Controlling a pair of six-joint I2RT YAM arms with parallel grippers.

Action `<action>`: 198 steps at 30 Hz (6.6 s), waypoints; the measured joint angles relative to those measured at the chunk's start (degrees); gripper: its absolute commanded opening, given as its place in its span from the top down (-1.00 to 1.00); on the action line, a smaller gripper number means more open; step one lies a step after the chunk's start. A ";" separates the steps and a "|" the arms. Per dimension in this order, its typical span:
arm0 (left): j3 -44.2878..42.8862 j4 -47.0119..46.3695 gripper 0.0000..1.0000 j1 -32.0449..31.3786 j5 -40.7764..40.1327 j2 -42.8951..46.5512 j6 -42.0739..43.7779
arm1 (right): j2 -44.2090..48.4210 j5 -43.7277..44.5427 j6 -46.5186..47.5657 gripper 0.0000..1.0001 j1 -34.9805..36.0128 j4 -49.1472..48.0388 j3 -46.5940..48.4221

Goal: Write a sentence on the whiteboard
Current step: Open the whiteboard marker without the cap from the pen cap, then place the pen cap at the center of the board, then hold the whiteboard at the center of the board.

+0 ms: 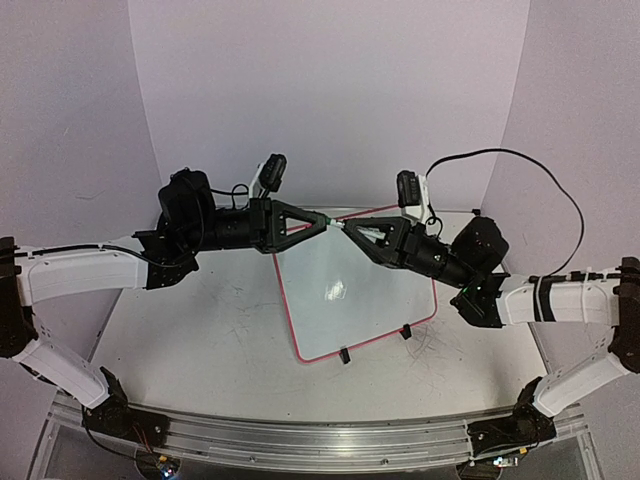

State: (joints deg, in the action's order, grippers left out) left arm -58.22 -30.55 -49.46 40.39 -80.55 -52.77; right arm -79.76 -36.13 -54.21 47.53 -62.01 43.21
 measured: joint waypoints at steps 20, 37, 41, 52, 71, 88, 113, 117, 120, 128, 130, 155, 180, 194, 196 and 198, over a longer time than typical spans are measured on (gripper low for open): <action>0.30 0.03 1.00 0.36 -1.23 -0.58 0.26 | -0.11 2.73 0.32 1.00 -0.39 1.22 -1.03; 5.60 10.96 1.00 18.06 -4.07 14.70 3.34 | 22.10 6.97 8.14 1.00 -13.20 15.71 -13.48; 5.05 24.48 1.00 19.05 -12.88 17.80 8.47 | 27.78 13.70 17.35 1.00 -13.22 31.56 -10.12; 15.82 43.49 1.00 19.11 -25.67 14.14 12.53 | 31.13 25.47 30.83 1.00 -13.22 50.94 -5.02; 19.95 38.44 1.00 15.39 -29.20 -1.32 16.28 | 33.32 27.68 34.68 1.00 -13.22 54.41 -3.90; 32.46 15.82 0.78 7.08 -47.93 -5.73 20.00 | 34.59 26.51 34.55 1.00 -13.22 53.98 -5.26; 34.38 11.06 -0.12 6.88 -52.52 -4.82 19.93 | 36.67 27.81 33.50 1.00 -13.22 53.38 -7.47; 34.34 11.60 -0.34 6.88 -52.32 -0.35 19.70 | 36.59 30.36 33.53 1.00 -13.22 54.41 -7.47; 33.63 14.04 -0.43 6.88 -52.42 3.60 19.89 | 36.91 32.98 33.39 1.00 -13.22 54.75 -7.47; 29.04 25.68 -0.74 8.53 -54.13 14.09 19.65 | 38.07 37.62 34.07 1.00 -13.22 55.22 -7.47; 28.46 28.61 -0.86 10.15 -54.19 16.63 19.34 | 37.46 37.26 34.79 1.00 -13.22 55.22 -7.45; 28.56 17.66 -0.87 13.69 -31.94 23.15 19.94 | 21.68 28.41 46.87 1.00 -11.20 60.50 4.90; 25.83 -11.86 -0.04 13.63 -5.87 -0.26 15.55 | 4.60 26.29 59.49 1.00 6.20 57.67 13.96; 24.86 -14.36 0.26 13.63 -5.45 -4.32 16.34 | -1.37 26.18 60.82 1.00 7.53 55.49 19.09; 24.36 -14.55 0.28 13.63 -5.43 -4.83 16.60 | -1.62 26.13 60.99 1.00 7.54 55.51 19.18; 23.77 -14.66 0.32 13.63 -5.41 -5.26 16.79 | -1.63 26.11 61.20 1.00 7.67 55.52 19.18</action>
State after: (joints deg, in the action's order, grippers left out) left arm -34.44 -45.21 -35.83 34.98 -85.80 -35.98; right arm -81.38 -10.02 6.99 55.19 -6.49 62.39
